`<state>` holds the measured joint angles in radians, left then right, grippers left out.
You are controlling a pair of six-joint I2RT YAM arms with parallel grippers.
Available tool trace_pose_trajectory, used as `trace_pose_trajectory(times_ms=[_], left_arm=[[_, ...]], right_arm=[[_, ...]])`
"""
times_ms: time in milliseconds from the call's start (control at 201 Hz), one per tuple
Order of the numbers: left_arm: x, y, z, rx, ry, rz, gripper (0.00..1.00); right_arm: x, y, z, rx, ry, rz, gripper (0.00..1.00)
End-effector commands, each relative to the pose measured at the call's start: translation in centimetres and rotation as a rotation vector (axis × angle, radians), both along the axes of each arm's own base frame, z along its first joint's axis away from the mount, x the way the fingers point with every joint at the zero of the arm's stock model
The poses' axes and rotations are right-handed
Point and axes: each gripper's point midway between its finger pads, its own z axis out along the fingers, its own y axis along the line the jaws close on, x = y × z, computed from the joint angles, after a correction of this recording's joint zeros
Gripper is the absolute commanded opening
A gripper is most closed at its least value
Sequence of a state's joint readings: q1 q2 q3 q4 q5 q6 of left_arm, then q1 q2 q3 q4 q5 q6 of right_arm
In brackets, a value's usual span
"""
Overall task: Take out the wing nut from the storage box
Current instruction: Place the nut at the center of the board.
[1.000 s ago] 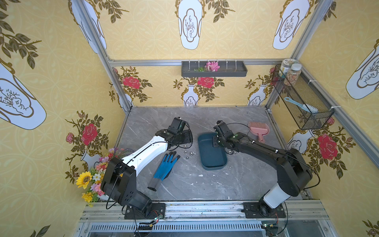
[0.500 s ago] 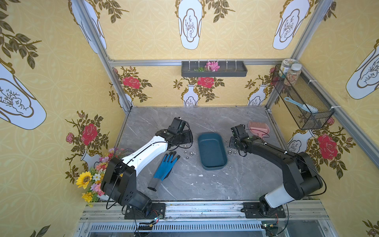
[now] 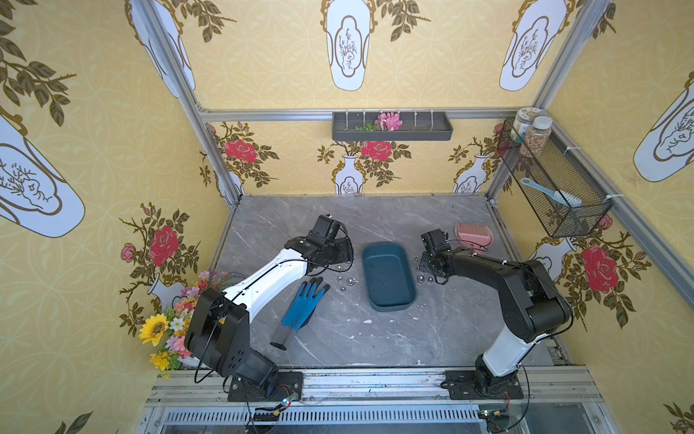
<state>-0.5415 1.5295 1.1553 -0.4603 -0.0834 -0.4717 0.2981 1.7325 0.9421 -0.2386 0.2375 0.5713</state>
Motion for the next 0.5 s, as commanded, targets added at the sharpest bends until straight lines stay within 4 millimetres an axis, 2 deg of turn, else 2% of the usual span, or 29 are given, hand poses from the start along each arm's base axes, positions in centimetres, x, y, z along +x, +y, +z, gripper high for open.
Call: trace_pose_trajectory(times_ms=[0, 224, 493], left_arm=[[0.01, -0.11, -0.22, -0.005, 0.002, -0.002, 0.75], [0.04, -0.16, -0.21, -0.005, 0.002, -0.004, 0.75], [0.02, -0.12, -0.30, -0.003, 0.004, -0.003, 0.75]], right_arm=[[0.73, -0.05, 0.11, 0.007, -0.022, -0.014, 0.22], [0.61, -0.19, -0.31, 0.011, -0.012, -0.023, 0.29], [0.62, -0.20, 0.53, 0.013, -0.029, -0.024, 0.39]])
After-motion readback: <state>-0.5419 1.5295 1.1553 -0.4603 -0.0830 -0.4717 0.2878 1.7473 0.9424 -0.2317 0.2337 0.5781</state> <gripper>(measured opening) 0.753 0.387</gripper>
